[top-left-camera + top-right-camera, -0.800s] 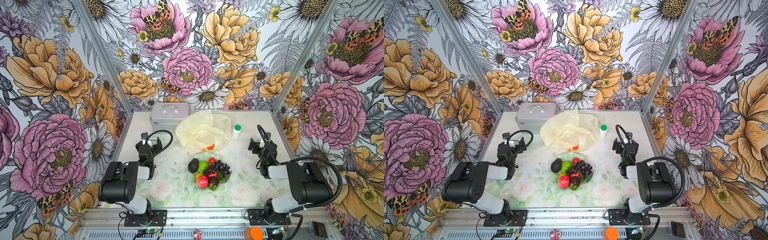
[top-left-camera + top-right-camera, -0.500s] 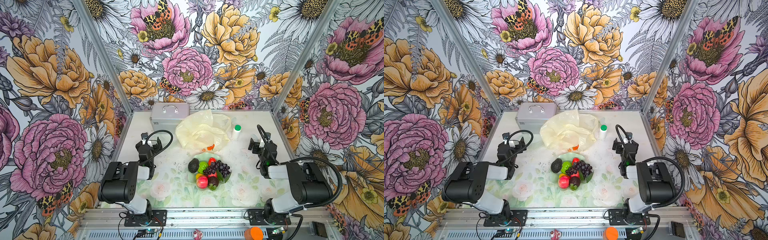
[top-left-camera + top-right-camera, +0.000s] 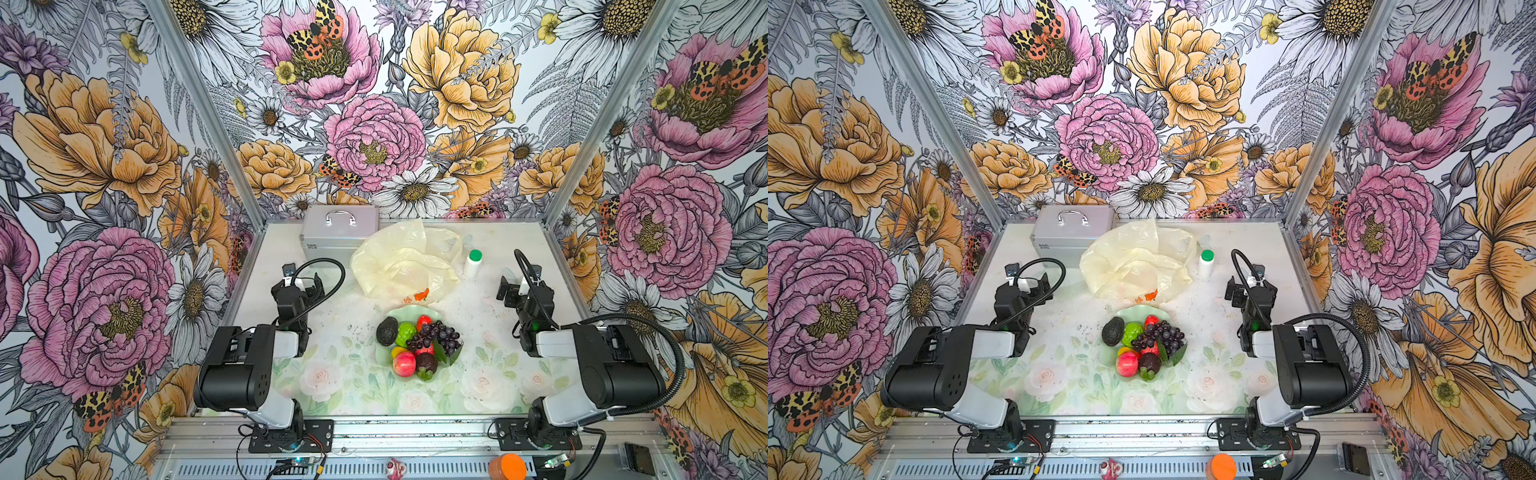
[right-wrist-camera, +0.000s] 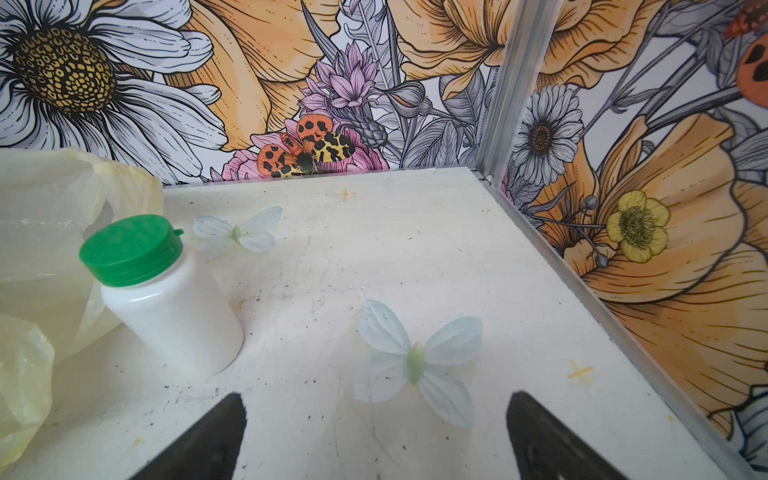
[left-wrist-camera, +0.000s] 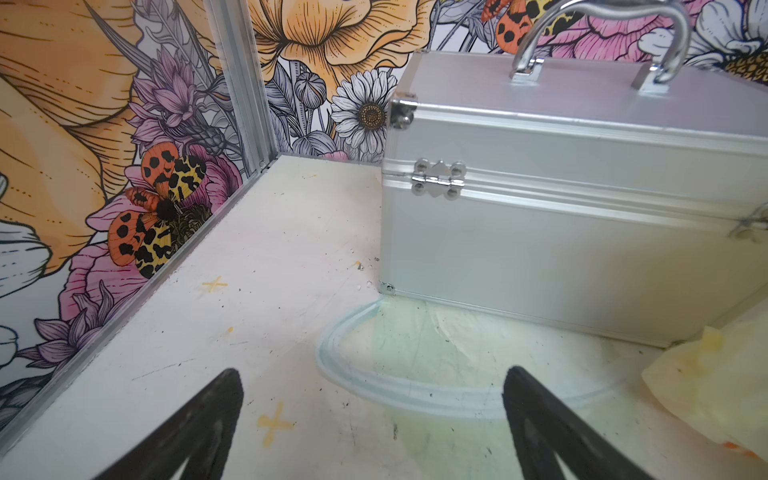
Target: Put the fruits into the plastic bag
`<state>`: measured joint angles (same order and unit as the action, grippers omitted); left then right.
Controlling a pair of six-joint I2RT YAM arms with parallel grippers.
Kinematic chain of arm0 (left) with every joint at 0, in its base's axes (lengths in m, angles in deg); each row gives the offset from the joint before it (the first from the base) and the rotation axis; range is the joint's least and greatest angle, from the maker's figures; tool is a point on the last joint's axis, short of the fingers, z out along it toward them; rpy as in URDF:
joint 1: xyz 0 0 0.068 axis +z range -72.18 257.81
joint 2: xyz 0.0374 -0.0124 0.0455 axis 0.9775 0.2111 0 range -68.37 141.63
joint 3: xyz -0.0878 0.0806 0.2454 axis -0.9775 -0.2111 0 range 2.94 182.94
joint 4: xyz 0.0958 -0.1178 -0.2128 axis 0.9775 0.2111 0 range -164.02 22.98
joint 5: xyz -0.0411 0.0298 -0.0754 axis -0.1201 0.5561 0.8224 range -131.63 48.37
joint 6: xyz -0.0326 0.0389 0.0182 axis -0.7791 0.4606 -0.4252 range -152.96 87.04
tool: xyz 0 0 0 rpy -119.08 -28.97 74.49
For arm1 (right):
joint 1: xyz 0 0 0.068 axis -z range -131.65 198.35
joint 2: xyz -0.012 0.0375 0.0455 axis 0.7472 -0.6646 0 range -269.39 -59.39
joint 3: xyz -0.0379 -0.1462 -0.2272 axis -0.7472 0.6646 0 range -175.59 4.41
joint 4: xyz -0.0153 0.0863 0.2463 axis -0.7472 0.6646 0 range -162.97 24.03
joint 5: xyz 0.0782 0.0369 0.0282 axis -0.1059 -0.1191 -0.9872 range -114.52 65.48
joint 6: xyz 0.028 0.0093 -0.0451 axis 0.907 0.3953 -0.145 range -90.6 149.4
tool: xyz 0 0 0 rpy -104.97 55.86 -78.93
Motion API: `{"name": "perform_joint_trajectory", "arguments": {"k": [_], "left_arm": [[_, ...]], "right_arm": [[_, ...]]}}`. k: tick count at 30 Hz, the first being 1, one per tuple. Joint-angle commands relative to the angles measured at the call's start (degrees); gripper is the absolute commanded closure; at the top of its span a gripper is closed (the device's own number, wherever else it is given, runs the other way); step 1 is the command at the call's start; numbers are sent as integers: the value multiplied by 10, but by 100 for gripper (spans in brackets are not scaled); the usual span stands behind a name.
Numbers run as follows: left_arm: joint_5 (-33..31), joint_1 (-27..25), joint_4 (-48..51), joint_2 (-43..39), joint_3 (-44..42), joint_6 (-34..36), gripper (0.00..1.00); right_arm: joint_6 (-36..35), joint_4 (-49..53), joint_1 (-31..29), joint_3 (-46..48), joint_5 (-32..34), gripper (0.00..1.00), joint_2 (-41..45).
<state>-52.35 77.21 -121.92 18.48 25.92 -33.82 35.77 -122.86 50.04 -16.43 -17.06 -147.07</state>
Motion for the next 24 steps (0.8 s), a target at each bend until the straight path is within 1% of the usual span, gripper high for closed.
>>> {"name": "perform_joint_trajectory", "arguments": {"k": [1, 7, 9, 10, 12, 14, 17, 20, 22, 24], "left_arm": [[16, 7, 43, -21, 23, 4, 1], [24, 14, 9, -18, 6, -2, 1], [24, 13, 34, -33, 13, 0, 1], [23, 11, 64, -46, 22, 1, 1], [4, 12, 147, -69, 57, -11, 1], [-43, 11, 265, -85, 111, -48, 1], [-53, 8, 393, -105, 177, -83, 1], [-64, -7, 490, -119, 233, -131, 1], [-79, -20, 556, -123, 268, -180, 1], [-97, -41, 616, -126, 304, -211, 1]], "right_arm": [[6, 6, 3, -11, 8, 0, 10], [2, -17, 4, -1, -2, 1, 8], [-1, 15, -2, -9, 8, 0, 28], [-2, 43, -3, -19, 10, 1, 46], [9, 142, -2, -52, 29, 0, 84], [52, 280, 8, -112, 46, 0, 117], [134, 467, 26, -209, 64, 1, 134], [175, 619, 43, -309, 18, 0, 127], [192, 673, 48, -357, -47, 1, 123], [212, 711, 50, -395, -112, 1, 120]]}}
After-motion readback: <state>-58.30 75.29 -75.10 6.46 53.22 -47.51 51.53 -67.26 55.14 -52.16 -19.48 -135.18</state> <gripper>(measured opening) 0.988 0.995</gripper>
